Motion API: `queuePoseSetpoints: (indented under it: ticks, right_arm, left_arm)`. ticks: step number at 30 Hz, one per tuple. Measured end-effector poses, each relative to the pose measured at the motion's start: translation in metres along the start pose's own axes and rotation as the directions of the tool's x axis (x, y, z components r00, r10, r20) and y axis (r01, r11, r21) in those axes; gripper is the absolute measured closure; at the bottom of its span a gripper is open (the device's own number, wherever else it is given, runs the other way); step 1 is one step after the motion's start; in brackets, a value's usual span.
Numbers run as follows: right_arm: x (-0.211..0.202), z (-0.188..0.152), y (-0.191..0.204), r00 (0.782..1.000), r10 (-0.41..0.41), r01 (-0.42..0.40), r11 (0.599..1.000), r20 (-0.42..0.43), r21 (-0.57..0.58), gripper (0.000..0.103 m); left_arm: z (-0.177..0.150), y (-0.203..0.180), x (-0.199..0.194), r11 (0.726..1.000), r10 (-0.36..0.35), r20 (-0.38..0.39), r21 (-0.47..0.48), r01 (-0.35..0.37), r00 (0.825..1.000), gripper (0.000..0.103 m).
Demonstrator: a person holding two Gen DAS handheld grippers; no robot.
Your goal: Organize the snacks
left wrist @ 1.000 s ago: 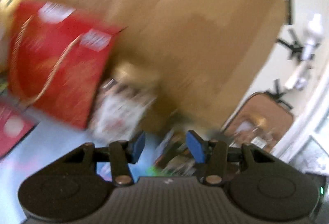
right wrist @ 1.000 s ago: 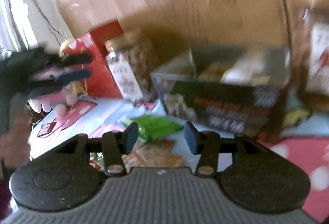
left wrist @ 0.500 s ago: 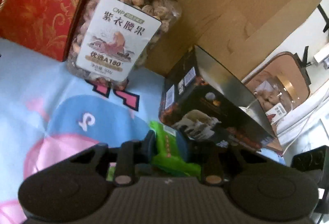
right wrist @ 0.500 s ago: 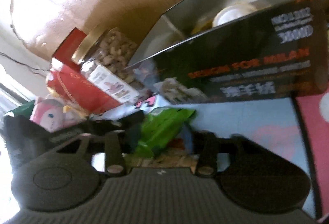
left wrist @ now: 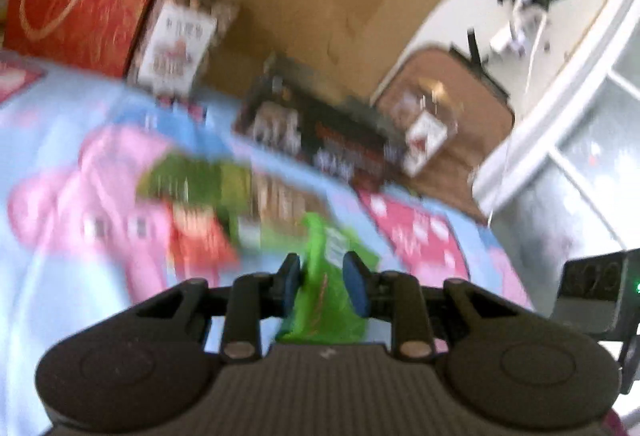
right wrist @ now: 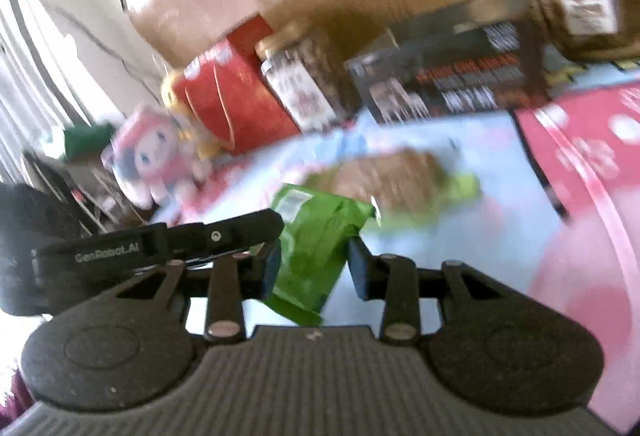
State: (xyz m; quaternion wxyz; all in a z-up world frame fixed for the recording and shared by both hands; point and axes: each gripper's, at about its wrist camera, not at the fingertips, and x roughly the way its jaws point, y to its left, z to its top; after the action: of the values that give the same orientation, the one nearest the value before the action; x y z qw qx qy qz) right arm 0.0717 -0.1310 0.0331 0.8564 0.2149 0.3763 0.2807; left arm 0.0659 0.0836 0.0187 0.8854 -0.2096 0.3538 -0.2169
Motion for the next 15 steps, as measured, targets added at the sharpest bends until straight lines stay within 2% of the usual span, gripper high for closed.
queuePoseSetpoints:
  ticks: [5,6,7,10,11,12,15]
  right_arm:
    - [-0.019,-0.039,0.009,0.998,-0.054,0.05,0.995,-0.037,-0.091,0.062]
    - [-0.022,-0.045,0.012,0.997,-0.06,0.055,0.992,-0.041,-0.117,0.062]
    - [-0.023,-0.048,0.016,0.997,-0.061,0.055,0.988,-0.041,-0.142,0.059]
    - [-0.032,-0.056,0.023,0.998,-0.065,0.062,0.976,-0.012,-0.21,0.035]
    - [-0.035,-0.058,0.026,0.997,-0.073,0.071,0.968,0.0,-0.241,0.029]
    - [-0.037,-0.06,0.028,0.997,-0.076,0.075,0.96,0.005,-0.27,0.027]
    - [-0.038,-0.069,0.034,0.995,-0.095,0.091,0.931,0.005,-0.352,0.023]
  left_arm:
    - [-0.037,0.001,-0.001,0.999,-0.01,-0.086,-0.031,0.008,0.996,0.078]
    - [-0.043,0.002,-0.003,0.999,-0.02,-0.082,-0.037,0.017,0.996,0.077]
    - [-0.046,0.003,-0.007,0.999,-0.02,-0.08,-0.036,0.017,0.997,0.077]
    - [-0.05,0.005,-0.022,1.0,-0.012,-0.06,-0.029,0.01,0.998,0.074]
    - [-0.051,0.006,-0.027,0.999,-0.011,-0.05,-0.031,0.009,0.999,0.07]
    - [-0.05,0.008,-0.033,0.999,-0.011,-0.039,-0.033,0.009,0.999,0.066]
    - [-0.048,0.009,-0.037,1.0,-0.004,-0.039,-0.03,0.003,0.999,0.065]
